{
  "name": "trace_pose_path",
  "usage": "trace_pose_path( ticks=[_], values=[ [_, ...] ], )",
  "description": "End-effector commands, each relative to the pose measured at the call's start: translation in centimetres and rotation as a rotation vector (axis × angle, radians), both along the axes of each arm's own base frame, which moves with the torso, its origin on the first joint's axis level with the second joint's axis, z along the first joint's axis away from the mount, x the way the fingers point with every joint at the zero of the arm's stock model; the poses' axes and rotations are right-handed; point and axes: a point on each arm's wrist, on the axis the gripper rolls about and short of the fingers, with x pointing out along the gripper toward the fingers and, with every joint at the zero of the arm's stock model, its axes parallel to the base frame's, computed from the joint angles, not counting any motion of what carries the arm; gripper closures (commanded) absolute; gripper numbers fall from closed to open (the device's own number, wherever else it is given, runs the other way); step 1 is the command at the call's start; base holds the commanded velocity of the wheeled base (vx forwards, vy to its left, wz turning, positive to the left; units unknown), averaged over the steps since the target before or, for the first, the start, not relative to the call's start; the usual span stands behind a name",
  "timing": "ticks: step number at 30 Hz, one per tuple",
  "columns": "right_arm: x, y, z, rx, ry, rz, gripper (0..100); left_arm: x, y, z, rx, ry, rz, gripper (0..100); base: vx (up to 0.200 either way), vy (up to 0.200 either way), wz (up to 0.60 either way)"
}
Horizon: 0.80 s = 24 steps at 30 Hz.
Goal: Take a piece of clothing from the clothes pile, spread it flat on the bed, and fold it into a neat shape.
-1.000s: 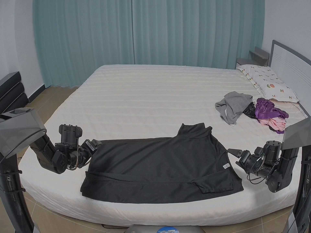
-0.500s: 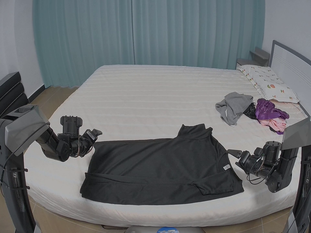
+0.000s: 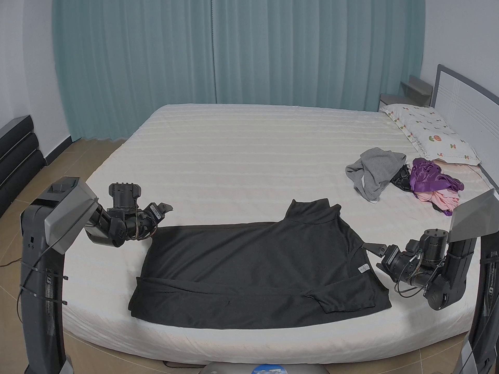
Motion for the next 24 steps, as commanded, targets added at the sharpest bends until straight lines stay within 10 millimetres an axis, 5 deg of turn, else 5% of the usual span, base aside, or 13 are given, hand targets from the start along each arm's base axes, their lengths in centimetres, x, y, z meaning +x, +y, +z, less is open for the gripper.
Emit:
trace_pose_path(
  ticks=[1,18,19,24],
  values=[
    [0.04,0.01,-0.52,0.000,0.014,0.002,0,1.02,0.23,-3.01,0.014,0.035,0.012,0,0.000,0.000,0.00],
    [0.12,0.06,-0.72,0.000,0.017,0.002,0,0.99,0.72,-3.10,0.043,0.051,0.066,0,0.000,0.000,0.00],
    [0.12,0.06,-0.72,0.000,0.017,0.002,0,1.02,0.72,-3.07,0.043,0.049,0.066,100,0.000,0.000,0.00],
    [0.17,0.06,-0.64,0.000,0.013,0.002,0,1.06,0.80,-2.75,0.036,0.041,0.072,100,0.000,0.000,0.00]
  ],
)
